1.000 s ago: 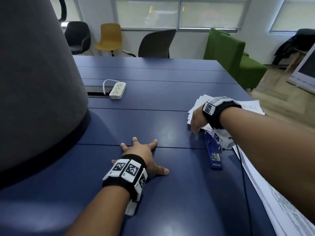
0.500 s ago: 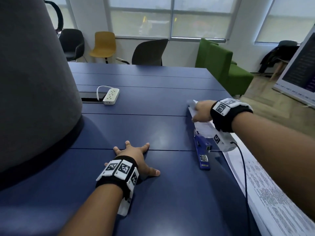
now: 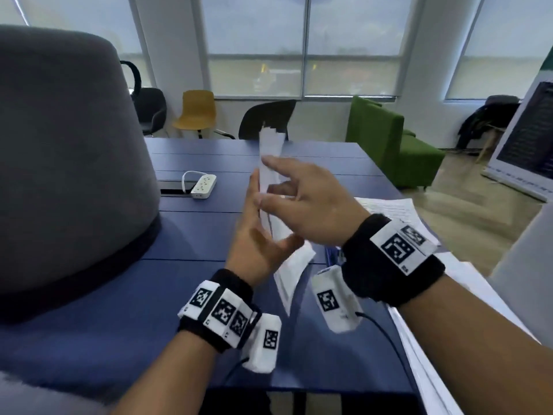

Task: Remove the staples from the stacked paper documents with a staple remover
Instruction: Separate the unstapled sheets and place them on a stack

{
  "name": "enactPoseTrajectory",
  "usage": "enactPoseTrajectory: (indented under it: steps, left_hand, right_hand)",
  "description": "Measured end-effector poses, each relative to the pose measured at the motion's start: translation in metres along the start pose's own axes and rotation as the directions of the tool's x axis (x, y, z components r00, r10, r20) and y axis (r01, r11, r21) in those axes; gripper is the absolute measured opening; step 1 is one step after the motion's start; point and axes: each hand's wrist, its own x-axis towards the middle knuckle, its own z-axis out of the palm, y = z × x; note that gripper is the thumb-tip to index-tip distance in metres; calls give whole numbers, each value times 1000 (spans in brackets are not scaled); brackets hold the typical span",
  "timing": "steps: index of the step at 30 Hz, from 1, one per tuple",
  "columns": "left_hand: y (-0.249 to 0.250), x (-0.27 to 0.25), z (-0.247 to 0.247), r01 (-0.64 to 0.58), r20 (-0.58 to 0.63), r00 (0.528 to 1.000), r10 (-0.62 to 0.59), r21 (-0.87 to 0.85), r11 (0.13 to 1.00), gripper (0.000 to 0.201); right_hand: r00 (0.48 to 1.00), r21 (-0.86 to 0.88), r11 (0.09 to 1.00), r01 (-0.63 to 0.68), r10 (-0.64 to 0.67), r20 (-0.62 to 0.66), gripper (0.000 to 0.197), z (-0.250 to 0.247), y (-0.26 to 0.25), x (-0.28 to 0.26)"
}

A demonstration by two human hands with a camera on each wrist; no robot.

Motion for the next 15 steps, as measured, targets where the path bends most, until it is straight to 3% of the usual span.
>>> enactPoseTrajectory:
  steps: [2, 4, 6, 7, 9, 11, 12, 15]
  left_hand:
    - [-4, -11, -3, 48, -210, 976, -58, -54, 997, 59]
    - [-22, -24, -16, 171, -279, 936, -215, -173, 970, 40]
    - [-44, -38, -36, 348, -278, 865, -418, -268, 898, 34]
    - [-55, -45, -47, 428, -288, 818, -498, -273, 862, 32]
    - [-78, -62, -68, 541, -307, 751, -584, -221, 811, 26]
    - [-90, -75, -82, 606, -306, 731, -610, -121, 786, 20]
    - [-94, -78, -87, 630, -298, 721, -626, -95, 771, 16]
    - [-92, -71, -91, 661, -318, 678, -663, -131, 739, 5]
  right_hand:
    - [992, 126, 992, -9, -7, 127, 62, 20, 2, -12]
    - [992, 212, 977, -32, 5, 130, 50, 25, 16, -22]
    - [990, 70, 992, -108, 114, -86, 37, 23, 45, -27]
    - [958, -69, 975, -211, 193, -213, 34, 21, 65, -28]
    - [889, -324, 838, -440, 354, -291, 39, 16, 108, -28]
    - [810, -494, 661, -565, 560, -176, 51, 19, 146, -29]
    - [778, -539, 622, -568, 620, -104, 55, 23, 160, -31]
    - [787, -540, 659, -523, 616, -11, 40, 35, 181, -32]
